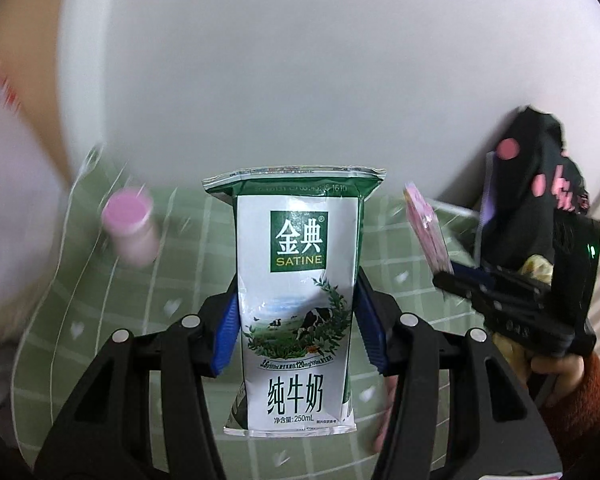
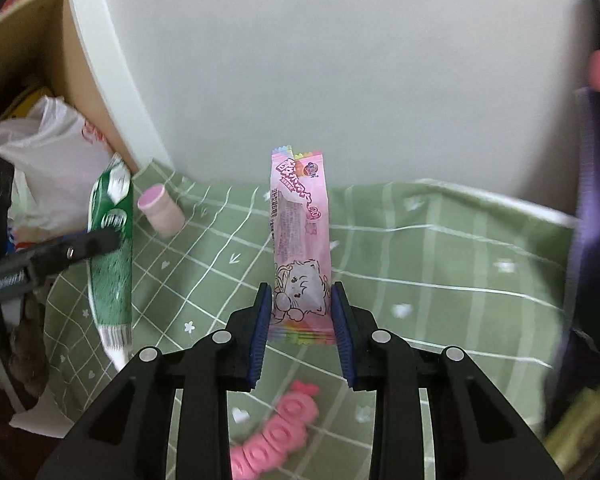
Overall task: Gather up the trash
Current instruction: 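Carry the pink candy stick and milk carton over the bin with both tools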
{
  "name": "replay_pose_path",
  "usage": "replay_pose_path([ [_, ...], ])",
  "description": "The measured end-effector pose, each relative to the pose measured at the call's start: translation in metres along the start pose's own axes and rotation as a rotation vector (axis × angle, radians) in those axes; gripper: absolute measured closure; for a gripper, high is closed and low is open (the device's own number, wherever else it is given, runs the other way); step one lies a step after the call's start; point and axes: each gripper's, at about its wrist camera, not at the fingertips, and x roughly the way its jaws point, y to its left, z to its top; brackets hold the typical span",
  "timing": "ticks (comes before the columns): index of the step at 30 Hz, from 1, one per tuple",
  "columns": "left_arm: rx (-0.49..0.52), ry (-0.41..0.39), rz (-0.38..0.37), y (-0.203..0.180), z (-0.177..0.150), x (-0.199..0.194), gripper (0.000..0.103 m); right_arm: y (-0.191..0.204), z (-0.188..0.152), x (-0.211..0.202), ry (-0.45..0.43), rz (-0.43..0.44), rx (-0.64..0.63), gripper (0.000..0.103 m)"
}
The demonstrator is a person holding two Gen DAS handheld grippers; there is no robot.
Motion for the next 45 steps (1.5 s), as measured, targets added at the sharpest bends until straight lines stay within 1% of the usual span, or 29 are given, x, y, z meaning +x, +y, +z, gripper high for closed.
replay_pose_path([
  [2,0.041,-0.041,-0.022,-0.020,0.015,0.000,0.054,-0.006,-0.001,-0.029,-0.046,-0.048,-0.003,0.074],
  [5,0.092,-0.102,-0.077,-0.051,0.036,-0.006,0.054,-0.015,-0.003,-0.069,-0.113,-0.109,0.004,0.074],
  [9,0.171,-0.176,-0.168,-0.104,0.061,-0.014,0.054,-0.030,-0.008,-0.119,-0.202,-0.210,0.022,0.074],
  [11,0.199,-0.189,-0.215,-0.127,0.067,-0.017,0.054,-0.037,-0.015,-0.145,-0.244,-0.258,0.052,0.074],
  [12,0.219,-0.196,-0.257,-0.145,0.070,-0.017,0.054,-0.042,-0.019,-0.156,-0.258,-0.279,0.064,0.074],
  [14,0.242,-0.201,-0.308,-0.168,0.072,-0.018,0.054,-0.056,-0.030,-0.180,-0.284,-0.338,0.094,0.074],
  [15,0.258,-0.202,-0.347,-0.186,0.072,-0.015,0.054,-0.063,-0.036,-0.189,-0.294,-0.361,0.110,0.074],
  [17,0.276,-0.202,-0.387,-0.207,0.072,-0.013,0.054,-0.078,-0.051,-0.211,-0.316,-0.417,0.153,0.074],
  [18,0.290,-0.198,-0.420,-0.225,0.070,-0.010,0.054,-0.085,-0.058,-0.222,-0.325,-0.443,0.170,0.074],
  [19,0.297,-0.191,-0.440,-0.235,0.069,-0.008,0.054,-0.094,-0.067,-0.237,-0.338,-0.488,0.196,0.074],
  [23,0.337,-0.160,-0.535,-0.282,0.057,0.000,0.054,-0.128,-0.099,-0.283,-0.372,-0.576,0.288,0.074],
  [26,0.374,-0.131,-0.602,-0.316,0.044,0.007,0.054,-0.149,-0.123,-0.309,-0.378,-0.624,0.349,0.074],
  [29,0.392,-0.093,-0.652,-0.348,0.032,0.020,0.054,-0.167,-0.137,-0.319,-0.342,-0.650,0.379,0.074],
  [31,0.382,-0.079,-0.690,-0.370,0.025,0.030,0.054,-0.173,-0.145,-0.318,-0.322,-0.652,0.387,0.074],
  [34,0.357,-0.071,-0.720,-0.392,0.013,0.050,0.054,-0.189,-0.153,-0.315,-0.300,-0.640,0.387,0.074],
  [36,0.365,-0.021,-0.707,-0.404,0.000,0.073,0.054,-0.196,-0.155,-0.308,-0.280,-0.618,0.387,0.074],
  [38,0.383,0.033,-0.675,-0.412,-0.010,0.093,0.054,-0.198,-0.160,-0.295,-0.235,-0.608,0.371,0.074],
  [40,0.405,0.124,-0.648,-0.414,-0.023,0.117,0.054,-0.202,-0.163,-0.281,-0.193,-0.588,0.362,0.074],
  [42,0.422,0.197,-0.633,-0.412,-0.034,0.132,0.055,-0.207,-0.164,-0.272,-0.172,-0.569,0.360,0.074],
  [43,0.436,0.217,-0.620,-0.411,-0.040,0.136,0.055,-0.209,-0.166,-0.267,-0.161,-0.559,0.359,0.074],
  [45,0.463,0.223,-0.594,-0.412,-0.046,0.139,0.055,-0.212,-0.166,-0.261,-0.151,-0.546,0.354,0.074],
])
